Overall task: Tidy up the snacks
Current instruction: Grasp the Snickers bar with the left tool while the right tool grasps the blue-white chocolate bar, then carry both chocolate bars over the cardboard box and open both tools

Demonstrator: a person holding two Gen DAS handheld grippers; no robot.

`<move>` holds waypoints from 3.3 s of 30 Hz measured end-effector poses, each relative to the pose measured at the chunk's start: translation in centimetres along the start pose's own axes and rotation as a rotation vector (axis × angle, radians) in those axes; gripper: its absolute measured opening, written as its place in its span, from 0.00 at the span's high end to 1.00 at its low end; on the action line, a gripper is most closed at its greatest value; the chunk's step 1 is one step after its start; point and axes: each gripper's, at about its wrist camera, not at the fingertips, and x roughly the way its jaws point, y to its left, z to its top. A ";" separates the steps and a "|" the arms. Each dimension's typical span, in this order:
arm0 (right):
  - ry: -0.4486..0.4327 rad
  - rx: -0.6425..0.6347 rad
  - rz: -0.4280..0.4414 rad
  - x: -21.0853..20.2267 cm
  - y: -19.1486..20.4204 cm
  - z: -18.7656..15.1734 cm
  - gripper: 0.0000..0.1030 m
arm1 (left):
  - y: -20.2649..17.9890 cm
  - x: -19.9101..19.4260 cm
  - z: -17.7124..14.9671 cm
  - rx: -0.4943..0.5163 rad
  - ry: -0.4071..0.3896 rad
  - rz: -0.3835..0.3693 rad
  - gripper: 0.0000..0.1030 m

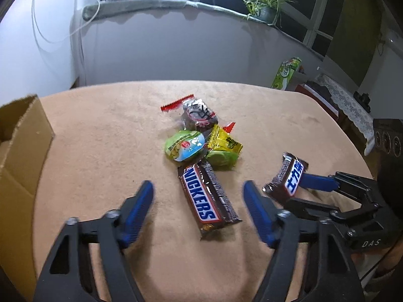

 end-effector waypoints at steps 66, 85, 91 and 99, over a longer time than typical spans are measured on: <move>-0.249 -0.262 -0.124 -10.9 15.3 -2.7 0.68 | 4.5 -20.3 -7.6 -0.130 -0.380 -0.014 0.83; -0.160 -0.427 0.083 1.0 26.4 2.2 0.68 | 15.3 -19.8 -4.7 -0.225 -0.379 0.161 0.83; -0.155 -0.435 0.126 4.5 27.9 4.8 0.68 | 18.1 -17.4 -0.2 -0.205 -0.361 0.177 0.83; -0.139 -0.433 0.161 9.6 28.7 7.5 0.57 | 19.5 -14.8 1.7 -0.201 -0.319 0.245 0.62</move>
